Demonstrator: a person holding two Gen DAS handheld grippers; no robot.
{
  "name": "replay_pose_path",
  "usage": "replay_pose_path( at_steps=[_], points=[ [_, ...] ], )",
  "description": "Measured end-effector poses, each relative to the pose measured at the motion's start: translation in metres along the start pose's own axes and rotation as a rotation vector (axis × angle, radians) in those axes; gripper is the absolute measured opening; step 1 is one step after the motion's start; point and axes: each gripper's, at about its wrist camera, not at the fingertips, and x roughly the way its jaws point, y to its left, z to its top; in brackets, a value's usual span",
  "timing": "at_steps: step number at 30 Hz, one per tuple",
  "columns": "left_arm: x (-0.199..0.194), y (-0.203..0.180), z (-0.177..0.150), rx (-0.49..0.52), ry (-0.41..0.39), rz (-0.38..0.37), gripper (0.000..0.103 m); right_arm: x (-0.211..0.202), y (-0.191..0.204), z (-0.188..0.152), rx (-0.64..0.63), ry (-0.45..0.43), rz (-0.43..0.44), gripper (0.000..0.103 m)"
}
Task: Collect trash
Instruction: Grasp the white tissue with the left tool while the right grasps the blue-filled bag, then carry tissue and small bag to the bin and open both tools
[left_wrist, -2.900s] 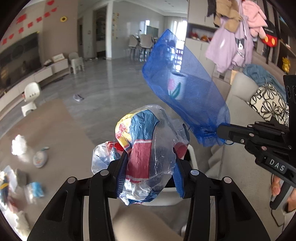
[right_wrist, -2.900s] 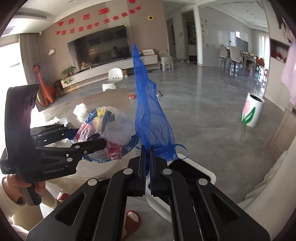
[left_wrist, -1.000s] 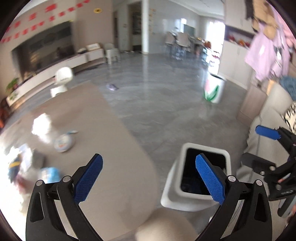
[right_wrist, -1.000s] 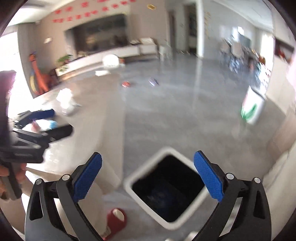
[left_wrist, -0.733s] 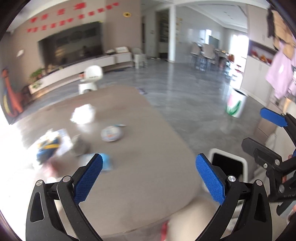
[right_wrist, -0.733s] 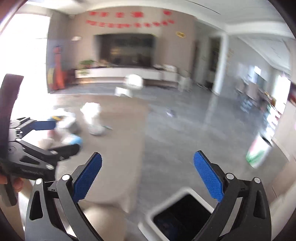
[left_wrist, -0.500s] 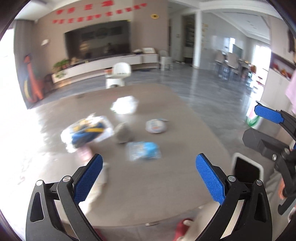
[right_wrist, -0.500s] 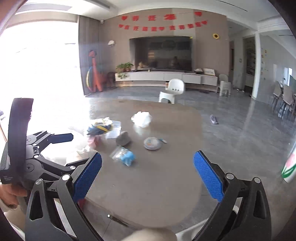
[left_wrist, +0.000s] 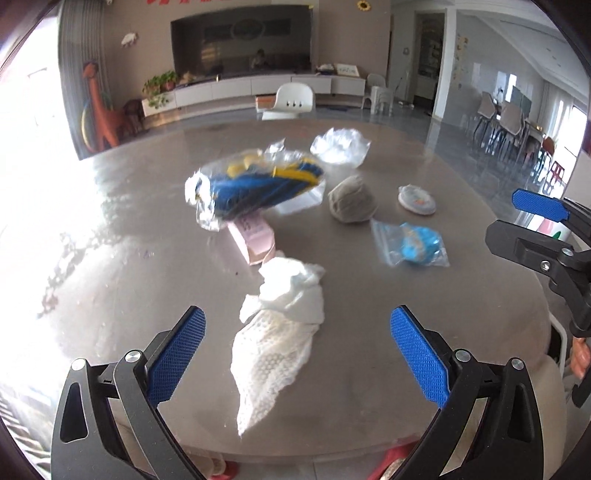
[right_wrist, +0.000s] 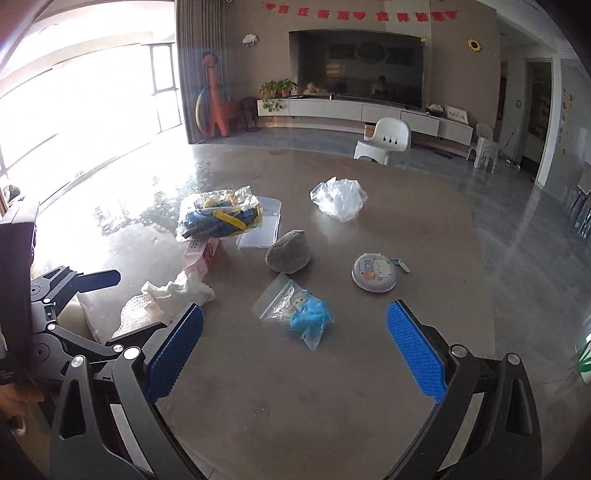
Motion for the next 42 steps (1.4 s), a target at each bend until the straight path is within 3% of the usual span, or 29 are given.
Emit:
replay_pose_path(
  at_steps=[8, 13, 14, 15, 16, 19, 21, 22, 27, 33, 42],
  points=[
    [0.034, 0.013, -0.006, -0.029, 0.065, -0.015, 0.096, 0.029, 0.008, 0.001, -0.025, 0.032, 0.006, 0.099],
    [0.045, 0.009, -0.010, 0.028, 0.077, -0.007, 0.065, 0.051, 0.007, 0.001, -0.025, 0.075, 0.008, 0.099],
    [0.045, 0.009, -0.009, 0.033, 0.074, -0.009, 0.051, 0.055, 0.007, 0.000, -0.026, 0.084, 0.008, 0.099],
    [0.044, 0.009, -0.009, 0.035, 0.073, -0.014, 0.029, 0.059, 0.007, 0.001, -0.026, 0.089, 0.002, 0.099],
    [0.043, 0.011, -0.008, 0.027, 0.077, -0.015, 0.017, 0.063, 0.007, 0.001, -0.027, 0.097, 0.001, 0.099],
    [0.033, 0.021, -0.008, -0.019, 0.059, -0.035, 0.017, 0.077, 0.007, 0.001, -0.032, 0.131, -0.016, 0.097],
    [0.025, 0.022, -0.006, -0.007, 0.039, -0.025, 0.017, 0.087, 0.006, 0.000, -0.031, 0.157, -0.017, 0.086],
    [0.018, 0.023, -0.004, -0.004, 0.024, -0.025, 0.017, 0.093, 0.005, -0.001, -0.031, 0.181, -0.016, 0.072],
    [-0.005, 0.014, 0.006, -0.004, -0.021, -0.040, 0.017, 0.100, 0.000, -0.002, -0.020, 0.235, -0.038, 0.046],
    [-0.021, 0.002, 0.015, 0.016, -0.047, -0.049, 0.017, 0.068, -0.009, 0.000, 0.027, 0.186, -0.009, 0.041],
    [-0.047, -0.048, 0.028, 0.105, -0.095, -0.132, 0.017, -0.039, -0.032, -0.011, 0.083, 0.059, -0.083, 0.041]
  ],
)
